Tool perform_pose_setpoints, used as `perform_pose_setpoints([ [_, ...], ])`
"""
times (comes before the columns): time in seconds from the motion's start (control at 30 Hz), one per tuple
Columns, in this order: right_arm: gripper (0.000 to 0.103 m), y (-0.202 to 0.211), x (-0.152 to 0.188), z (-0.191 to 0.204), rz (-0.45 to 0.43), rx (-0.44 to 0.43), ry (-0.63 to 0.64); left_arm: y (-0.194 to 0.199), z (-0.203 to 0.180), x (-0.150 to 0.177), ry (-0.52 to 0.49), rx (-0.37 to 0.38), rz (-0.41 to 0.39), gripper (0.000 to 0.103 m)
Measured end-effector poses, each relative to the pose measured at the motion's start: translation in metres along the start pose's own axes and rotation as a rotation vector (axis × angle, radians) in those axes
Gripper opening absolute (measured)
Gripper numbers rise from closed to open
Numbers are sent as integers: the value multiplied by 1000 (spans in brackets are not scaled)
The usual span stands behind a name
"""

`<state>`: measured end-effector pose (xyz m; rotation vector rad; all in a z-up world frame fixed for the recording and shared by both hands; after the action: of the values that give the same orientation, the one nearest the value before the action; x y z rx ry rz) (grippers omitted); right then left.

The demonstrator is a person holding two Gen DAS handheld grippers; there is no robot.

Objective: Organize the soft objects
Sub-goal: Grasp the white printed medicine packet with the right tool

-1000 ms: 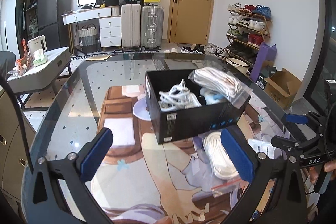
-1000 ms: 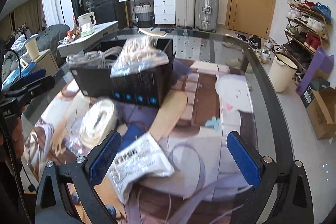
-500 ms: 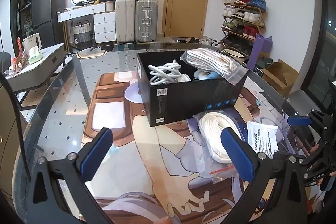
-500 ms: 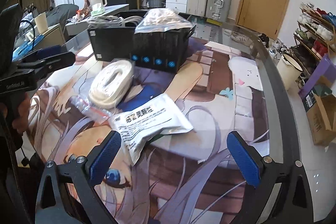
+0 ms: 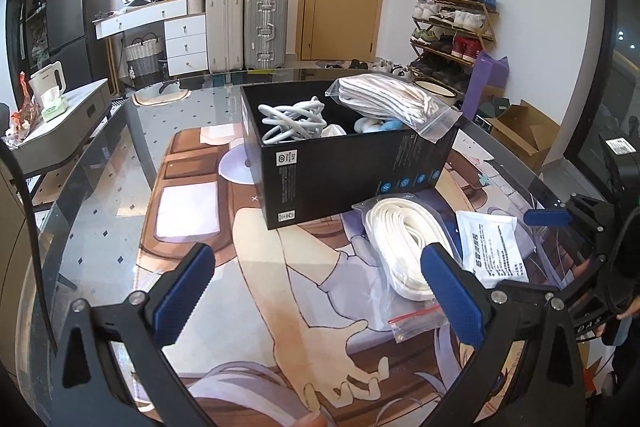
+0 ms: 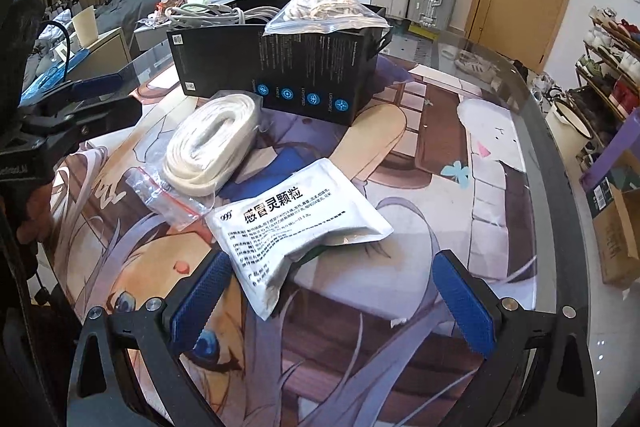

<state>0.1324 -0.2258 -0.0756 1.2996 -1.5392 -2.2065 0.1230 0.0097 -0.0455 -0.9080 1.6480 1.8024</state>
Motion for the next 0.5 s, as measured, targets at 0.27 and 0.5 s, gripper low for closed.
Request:
perform_pose_setpoints([
  [0.27, 102, -6, -8, 2, 23, -33, 60, -1, -1, 0, -10, 6, 5, 103],
  [0.5, 102, -18, -19, 1, 41, -81, 76, -1, -2, 1, -11, 9, 10, 103],
])
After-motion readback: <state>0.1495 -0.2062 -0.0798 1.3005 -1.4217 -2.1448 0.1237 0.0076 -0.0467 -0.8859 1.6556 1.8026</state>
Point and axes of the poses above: each gripper's, at about its wrist camera, not at the fingertips, and y roughly against the way its jaws point, z to its left, x to its underside, the point moved 9 cm from there along -y, roughly the way its jaws point, and after that the axes turned 11 degrees about -x, right-handed, at the moved point
